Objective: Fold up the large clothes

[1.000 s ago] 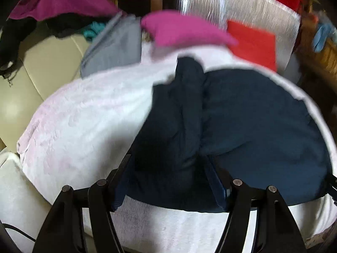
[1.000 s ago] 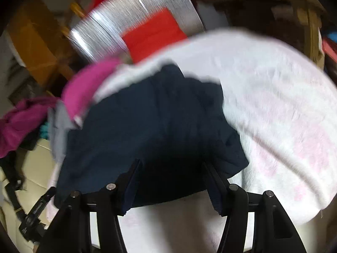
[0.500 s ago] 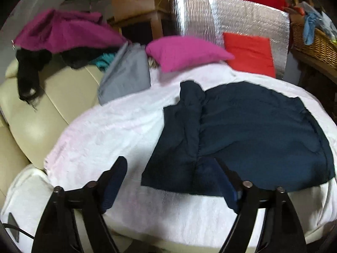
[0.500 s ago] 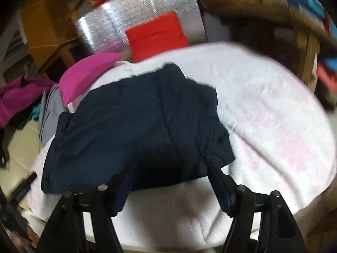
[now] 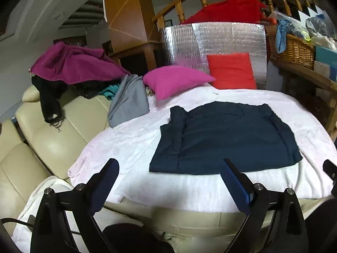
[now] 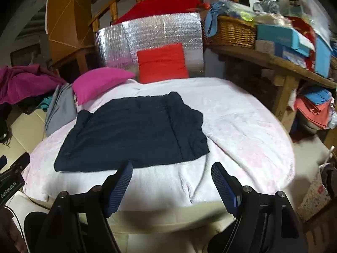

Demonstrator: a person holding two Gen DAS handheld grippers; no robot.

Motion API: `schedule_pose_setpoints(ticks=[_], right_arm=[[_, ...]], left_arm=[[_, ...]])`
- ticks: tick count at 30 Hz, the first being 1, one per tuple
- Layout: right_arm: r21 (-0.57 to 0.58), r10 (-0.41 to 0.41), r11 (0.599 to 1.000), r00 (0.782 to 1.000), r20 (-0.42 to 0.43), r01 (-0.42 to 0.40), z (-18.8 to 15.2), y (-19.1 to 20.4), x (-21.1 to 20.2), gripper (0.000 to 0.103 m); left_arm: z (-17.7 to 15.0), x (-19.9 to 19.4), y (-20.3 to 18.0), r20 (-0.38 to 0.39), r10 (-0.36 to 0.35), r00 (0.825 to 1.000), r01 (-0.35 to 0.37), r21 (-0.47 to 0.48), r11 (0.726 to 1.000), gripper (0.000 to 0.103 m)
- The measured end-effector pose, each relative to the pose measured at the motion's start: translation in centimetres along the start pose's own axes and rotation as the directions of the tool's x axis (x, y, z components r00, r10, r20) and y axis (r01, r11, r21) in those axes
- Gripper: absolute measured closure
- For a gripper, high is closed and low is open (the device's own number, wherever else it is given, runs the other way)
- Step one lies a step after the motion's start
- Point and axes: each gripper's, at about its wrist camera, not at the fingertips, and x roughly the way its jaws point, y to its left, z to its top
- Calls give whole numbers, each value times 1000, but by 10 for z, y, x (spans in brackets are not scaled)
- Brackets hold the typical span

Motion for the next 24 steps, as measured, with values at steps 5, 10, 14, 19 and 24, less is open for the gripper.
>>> schedule_pose_setpoints(ticks=[5,10,14,19,24], right_arm=[[4,-10,1000,1000,27,10,-7,3,-29,23],[11,12,1000,999,47,-13,-9,7,-44,23],[-11,23,1000,998,54,-23,-12,15,-52,23],[0,43,999,998,36,-43,-21,18,-61,23],[-18,39,999,999,36,-39,-26,21,-68,23]], left_arm=[[2,-30,8,27,-20,999,21,-20,1000,5],[2,-50,14,43,-48,998,50,-38,998,5],[3,-58,17,51,-48,998,51,-42,998,4],[2,-66,21,56,-38,998,41,-56,998,4],[0,-73,20,69,-37,997,41,-61,997,4]])
